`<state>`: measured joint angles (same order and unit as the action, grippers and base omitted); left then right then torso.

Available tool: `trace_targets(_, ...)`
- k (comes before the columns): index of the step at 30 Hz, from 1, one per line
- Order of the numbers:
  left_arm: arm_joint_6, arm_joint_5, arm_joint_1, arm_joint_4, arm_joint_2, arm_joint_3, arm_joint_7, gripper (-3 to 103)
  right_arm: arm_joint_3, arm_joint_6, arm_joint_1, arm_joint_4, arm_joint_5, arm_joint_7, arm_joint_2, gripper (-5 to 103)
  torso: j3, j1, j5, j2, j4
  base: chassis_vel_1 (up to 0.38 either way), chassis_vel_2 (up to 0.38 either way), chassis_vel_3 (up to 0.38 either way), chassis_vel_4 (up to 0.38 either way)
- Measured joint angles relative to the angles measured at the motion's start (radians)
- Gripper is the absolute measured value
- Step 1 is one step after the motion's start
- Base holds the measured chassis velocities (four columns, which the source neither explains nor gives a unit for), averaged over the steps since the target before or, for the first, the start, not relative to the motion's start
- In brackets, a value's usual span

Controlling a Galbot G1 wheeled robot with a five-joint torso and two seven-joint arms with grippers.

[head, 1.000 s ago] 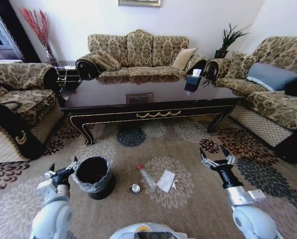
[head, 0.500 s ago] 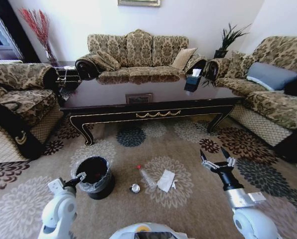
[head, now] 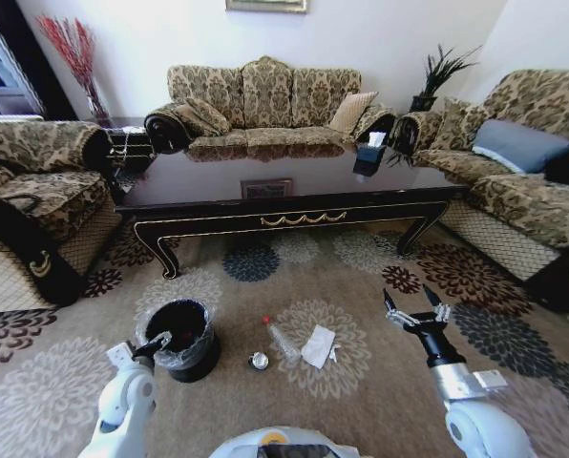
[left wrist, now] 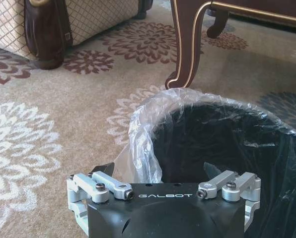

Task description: Move to the front of the table and pick up the trash from the floor, then place it into the trash bin.

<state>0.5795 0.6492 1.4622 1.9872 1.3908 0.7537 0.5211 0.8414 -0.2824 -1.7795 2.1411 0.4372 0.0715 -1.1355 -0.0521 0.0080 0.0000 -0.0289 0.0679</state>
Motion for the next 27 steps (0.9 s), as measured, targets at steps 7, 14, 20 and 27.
trace_targets(7,-0.002,-0.013,-0.008,-0.024,-0.001,-0.001,-0.005,92,-0.001,0.000,0.001,-0.002,0.000,0.001,0.001,100,0.000,0.000,0.0000,0.000,0.0000,0.000,0.000,0.000,0.000)
trace_targets(14,-0.006,-0.029,-0.004,-0.032,-0.004,-0.001,-0.009,65,-0.001,0.000,0.003,-0.004,0.000,0.001,0.003,100,0.000,0.000,0.0000,0.000,0.0000,0.000,0.000,0.000,0.000)
trace_targets(20,-0.008,-0.053,0.001,-0.037,-0.002,-0.002,-0.015,43,-0.004,0.000,0.006,-0.009,0.000,0.002,0.005,100,0.000,0.000,0.0000,0.000,0.0000,0.000,0.000,0.000,0.000)
trace_targets(27,-0.008,-0.058,0.005,-0.043,-0.004,0.001,-0.018,22,-0.003,-0.004,0.010,-0.009,0.000,0.006,0.009,100,0.000,0.000,0.0000,0.000,0.0001,0.000,0.000,0.000,0.000)
